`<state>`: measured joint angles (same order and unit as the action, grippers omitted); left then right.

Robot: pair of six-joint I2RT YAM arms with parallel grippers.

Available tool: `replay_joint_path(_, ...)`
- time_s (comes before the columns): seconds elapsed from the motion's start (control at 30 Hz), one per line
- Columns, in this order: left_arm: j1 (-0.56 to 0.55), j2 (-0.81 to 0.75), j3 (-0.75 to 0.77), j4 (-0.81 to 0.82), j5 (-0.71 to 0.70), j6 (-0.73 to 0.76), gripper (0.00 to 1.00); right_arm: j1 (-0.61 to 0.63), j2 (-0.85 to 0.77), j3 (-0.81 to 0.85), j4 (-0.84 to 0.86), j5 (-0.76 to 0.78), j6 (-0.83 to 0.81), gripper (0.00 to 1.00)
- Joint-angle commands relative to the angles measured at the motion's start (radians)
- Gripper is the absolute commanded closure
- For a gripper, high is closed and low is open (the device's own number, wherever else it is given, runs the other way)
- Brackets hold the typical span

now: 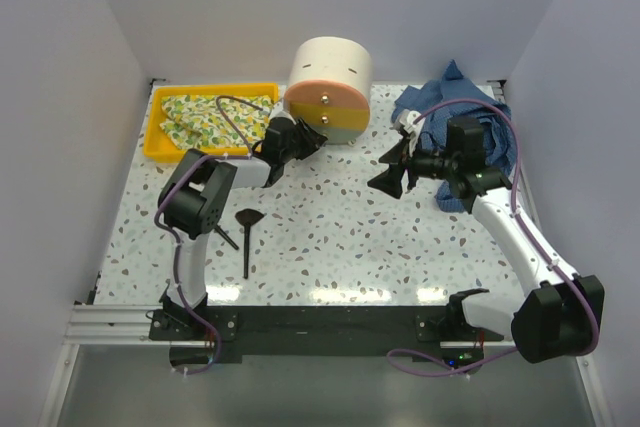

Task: Organize the makeup
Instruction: Open the drawer in the storage box.

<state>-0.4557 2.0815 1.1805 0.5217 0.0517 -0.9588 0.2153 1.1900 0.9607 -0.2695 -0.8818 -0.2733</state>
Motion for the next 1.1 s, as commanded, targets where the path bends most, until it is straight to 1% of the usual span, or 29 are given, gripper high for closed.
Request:
replay_joint_path(0.0,0.015,0.014,0.034,0.089,0.0,-0.026,0.62,-0.007,-0.026,0.012,0.023,-0.019,-0.012,0.25)
replay_joint_path(0.17,0.014,0.029,0.036,0.081,-0.036,-0.064,0.61,-0.005,-0.026,0.013,0.023,-0.019,-0.012,0.25)
replay_joint_path(0.33,0.015,0.06,0.054,0.081,-0.049,-0.1,0.62,-0.007,-0.027,0.013,0.023,-0.019,-0.012,0.24)
replay_joint_path(0.43,0.015,0.071,0.061,0.089,-0.049,-0.103,0.67,-0.007,-0.03,0.013,0.023,-0.02,-0.012,0.25)
replay_joint_path(0.47,0.015,0.071,0.061,0.09,-0.049,-0.103,0.71,-0.008,-0.03,0.015,0.023,-0.02,-0.012,0.25)
replay_joint_path(0.67,0.015,0.039,0.028,0.093,-0.049,-0.066,0.85,-0.01,-0.032,0.015,0.019,-0.022,-0.012,0.25)
replay_joint_path(0.77,0.014,0.0,-0.021,0.119,-0.029,-0.043,0.89,-0.01,-0.033,0.015,0.021,-0.02,-0.014,0.25)
replay_joint_path(0.87,0.014,-0.058,-0.129,0.162,-0.003,-0.026,0.89,-0.01,-0.032,0.015,0.021,-0.022,-0.014,0.25)
replay_joint_path(1.07,0.012,-0.159,-0.287,0.216,0.051,0.002,0.9,-0.01,-0.029,0.015,0.021,-0.025,-0.015,0.25)
